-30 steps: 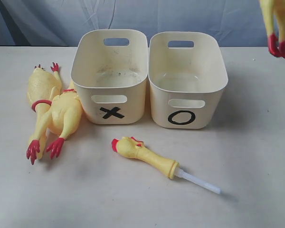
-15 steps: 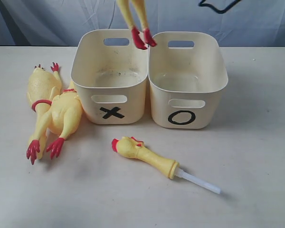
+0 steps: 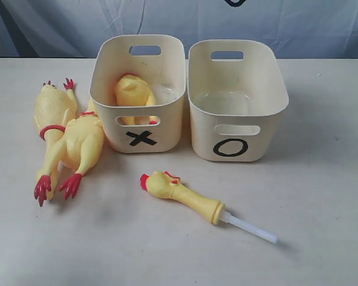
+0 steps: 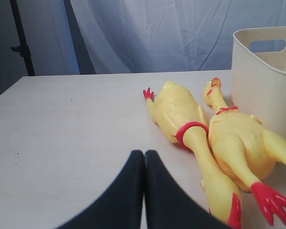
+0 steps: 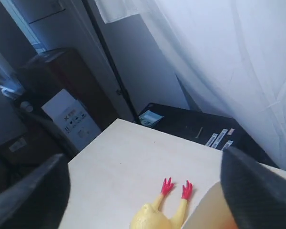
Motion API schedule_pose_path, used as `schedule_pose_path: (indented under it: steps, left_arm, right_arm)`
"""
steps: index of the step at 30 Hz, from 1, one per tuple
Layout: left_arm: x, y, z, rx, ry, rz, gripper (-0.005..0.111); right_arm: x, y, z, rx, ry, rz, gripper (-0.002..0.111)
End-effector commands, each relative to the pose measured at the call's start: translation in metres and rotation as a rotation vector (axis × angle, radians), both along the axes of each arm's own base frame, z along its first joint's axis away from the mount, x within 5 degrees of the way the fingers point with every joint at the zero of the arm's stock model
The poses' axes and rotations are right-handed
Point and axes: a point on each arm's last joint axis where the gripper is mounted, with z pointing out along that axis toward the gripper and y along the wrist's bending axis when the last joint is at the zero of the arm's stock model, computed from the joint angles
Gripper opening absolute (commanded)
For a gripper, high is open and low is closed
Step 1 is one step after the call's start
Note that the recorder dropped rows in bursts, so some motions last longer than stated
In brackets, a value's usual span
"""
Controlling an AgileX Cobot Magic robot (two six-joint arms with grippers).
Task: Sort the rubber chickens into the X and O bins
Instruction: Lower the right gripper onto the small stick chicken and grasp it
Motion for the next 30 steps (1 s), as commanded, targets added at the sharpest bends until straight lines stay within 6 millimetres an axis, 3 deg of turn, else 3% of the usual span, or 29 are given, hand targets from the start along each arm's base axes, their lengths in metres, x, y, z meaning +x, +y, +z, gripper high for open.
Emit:
schedule_pose_path:
  steps: [1, 3, 5, 7, 17, 21, 26, 30]
  left_arm:
    - [0.000, 0.000, 0.004, -0.012, -0.026, -0.004, 0.000]
    - [0.000, 0.000, 0.004, -0.012, -0.026, -0.004, 0.000]
    - [0.000, 0.000, 0.004, -0.012, -0.026, -0.004, 0.000]
    - [0.000, 0.000, 0.004, -0.012, -0.026, -0.004, 0.000]
    - [0.000, 0.000, 0.004, -0.012, -0.026, -0.004, 0.000]
    - [0.000, 0.000, 0.004, -0.012, -0.026, -0.004, 0.000]
    - [0.000, 0.000, 0.004, -0.012, -0.026, -0.004, 0.000]
    - [0.000, 0.000, 0.004, -0.012, -0.026, -0.004, 0.000]
  right_arm:
    - [-0.022, 0.003, 0.002, -0.195, -0.087, 0.235, 0.061]
    - [-0.039, -0.004, -0.020, -0.498, -0.023, 0.427, 0.060]
    - [-0.058, -0.027, -0.053, -0.836, 0.294, 0.583, 0.059]
    - [-0.059, -0.034, -0.079, -0.925, 0.430, 0.576, 0.059]
    - [-0.093, -0.052, -0.163, -1.042, 0.604, 0.673, 0.059]
    - [-0.115, -0.053, -0.205, -1.158, 0.508, 0.649, 0.059]
    - [-0.109, -0.042, -0.218, -1.078, 0.316, 0.486, 0.059]
    - [-0.110, -0.042, -0.242, -1.098, 0.406, 0.519, 0.059]
